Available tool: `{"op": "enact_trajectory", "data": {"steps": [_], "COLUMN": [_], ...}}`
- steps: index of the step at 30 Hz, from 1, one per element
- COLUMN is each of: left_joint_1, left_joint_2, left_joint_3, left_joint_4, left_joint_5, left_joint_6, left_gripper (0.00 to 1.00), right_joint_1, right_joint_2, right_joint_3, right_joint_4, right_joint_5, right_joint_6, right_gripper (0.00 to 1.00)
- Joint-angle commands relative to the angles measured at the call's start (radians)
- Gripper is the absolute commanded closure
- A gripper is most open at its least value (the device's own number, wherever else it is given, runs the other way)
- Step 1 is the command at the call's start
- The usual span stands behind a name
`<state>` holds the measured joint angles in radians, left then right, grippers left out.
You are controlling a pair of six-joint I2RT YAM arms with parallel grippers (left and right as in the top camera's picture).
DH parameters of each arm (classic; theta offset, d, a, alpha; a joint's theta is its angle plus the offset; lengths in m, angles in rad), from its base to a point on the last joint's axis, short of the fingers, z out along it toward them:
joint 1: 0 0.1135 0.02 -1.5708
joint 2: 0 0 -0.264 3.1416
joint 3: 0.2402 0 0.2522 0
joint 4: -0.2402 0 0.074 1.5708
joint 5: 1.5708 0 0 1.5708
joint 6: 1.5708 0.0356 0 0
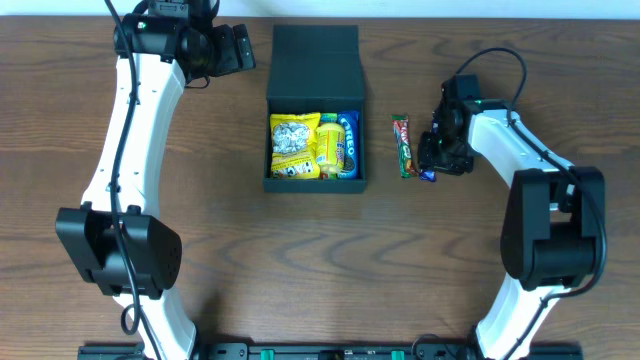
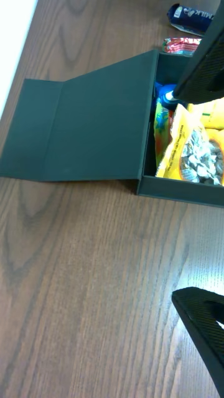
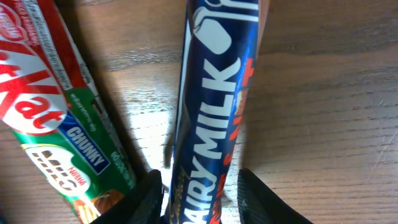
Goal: Pack container
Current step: 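Lower the right gripper onto the blue Dairy Milk bar and grasp it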
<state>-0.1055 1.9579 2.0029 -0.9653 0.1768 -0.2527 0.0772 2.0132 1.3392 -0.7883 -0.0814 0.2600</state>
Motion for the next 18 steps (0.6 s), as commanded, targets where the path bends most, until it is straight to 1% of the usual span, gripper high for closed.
{"op": "enact_trajectory", "data": {"steps": [1,3,8,11,13,18], "left_joint_1": [0.000,0.000,0.000,0.000,0.000,0.000], "left_joint_2": [0.005,0.005,0.005,0.005,0.005,0.005], "left_joint_3": [0.005,0.005,0.005,0.005,0.005,0.005], "left_joint_4": [-0.003,-0.002,-0.002,-0.002,-0.002,-0.002], "left_joint_5": [0.000,0.000,0.000,0.000,0.000,0.000], "left_joint_6": [0.021,0.021,0.022,0.021,0.021,0.021], "left_gripper": [0.05,0.05,0.05,0.05,0.05,0.05], "right_joint_1": [0.010,0.010,0.009,0.009,0.009,0.009], "right_joint_2": [0.030,0.030,0.030,0.030,0.029,0.028], "right_joint_3": [-0.008,-0.008,-0.008,-0.008,-0.006,0.038], "right_joint_4": [0.000,0.002,0.003,0.003,0.004,-0.018], "right_joint_5": [0.013,0.013,0.013,0.011,0.002,-0.018], "right_joint_6": [0.016,0.016,0.017,0.019,0.025,0.024], "right_gripper": [0.61,0.64,0.82,0.83,0.87,0.93]}}
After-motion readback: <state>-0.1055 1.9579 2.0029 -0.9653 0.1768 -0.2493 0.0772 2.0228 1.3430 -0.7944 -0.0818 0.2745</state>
